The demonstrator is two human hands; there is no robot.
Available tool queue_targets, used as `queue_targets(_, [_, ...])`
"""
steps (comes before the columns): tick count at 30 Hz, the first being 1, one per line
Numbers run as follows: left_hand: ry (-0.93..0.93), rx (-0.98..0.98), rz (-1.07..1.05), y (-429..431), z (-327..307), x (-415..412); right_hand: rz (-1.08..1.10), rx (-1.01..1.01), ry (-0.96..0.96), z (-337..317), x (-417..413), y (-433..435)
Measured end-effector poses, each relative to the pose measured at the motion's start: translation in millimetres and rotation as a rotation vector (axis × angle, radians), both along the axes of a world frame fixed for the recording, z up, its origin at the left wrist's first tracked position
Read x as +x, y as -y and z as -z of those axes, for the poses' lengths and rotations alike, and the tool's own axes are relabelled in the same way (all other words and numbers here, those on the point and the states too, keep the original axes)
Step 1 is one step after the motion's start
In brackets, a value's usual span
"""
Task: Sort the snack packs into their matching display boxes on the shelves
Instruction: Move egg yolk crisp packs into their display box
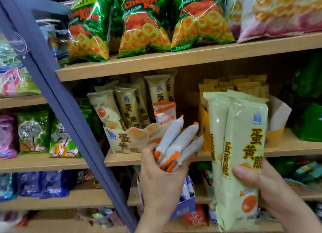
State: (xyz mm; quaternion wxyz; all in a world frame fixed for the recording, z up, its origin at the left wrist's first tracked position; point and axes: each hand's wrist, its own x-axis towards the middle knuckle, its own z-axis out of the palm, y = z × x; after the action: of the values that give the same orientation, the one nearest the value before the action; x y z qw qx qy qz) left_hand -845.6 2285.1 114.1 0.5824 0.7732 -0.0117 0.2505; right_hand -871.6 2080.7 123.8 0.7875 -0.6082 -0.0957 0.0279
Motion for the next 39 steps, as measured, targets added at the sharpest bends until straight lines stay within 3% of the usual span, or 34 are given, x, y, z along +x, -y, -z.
queue_targets(5, [-0.046, -0.117, -0.053, 38, 14, 5, -0.036, 0.04, -0.072, 13, 3, -3])
queue_targets(9, [-0.075, -0.311, -0.04, 18, 4, 3, 0.005, 0.279, -0.118, 16, 15, -16])
queue_targets(12, [-0.119, -0.342, 0.096, -10, -8, 5, -0.037, 0.419, -0.185, 14, 21, -24])
queue_targets(18, [-0.107, -0.058, 0.271, -35, -16, 14, -0.132, 0.436, -0.239, 19, 43, -40])
queue_targets(23, [-0.062, 0.34, 0.286, -45, -28, 12, -0.184, 0.448, -0.271, 25, 51, -38])
queue_targets(29, [0.037, 0.449, 0.2, -38, -24, -3, -0.224, 0.229, -0.205, 25, 53, -23])
queue_targets(33, [-0.015, 0.456, 0.302, -43, -31, -18, -0.375, 0.12, -0.15, 16, 53, -12])
queue_targets(37, [-0.037, 0.7, 0.293, -44, -46, -26, -0.501, 0.053, -0.168, 16, 56, -14])
queue_targets(39, [-0.081, 0.735, 0.29, -47, -50, -24, -0.551, 0.075, -0.168, 13, 55, -19])
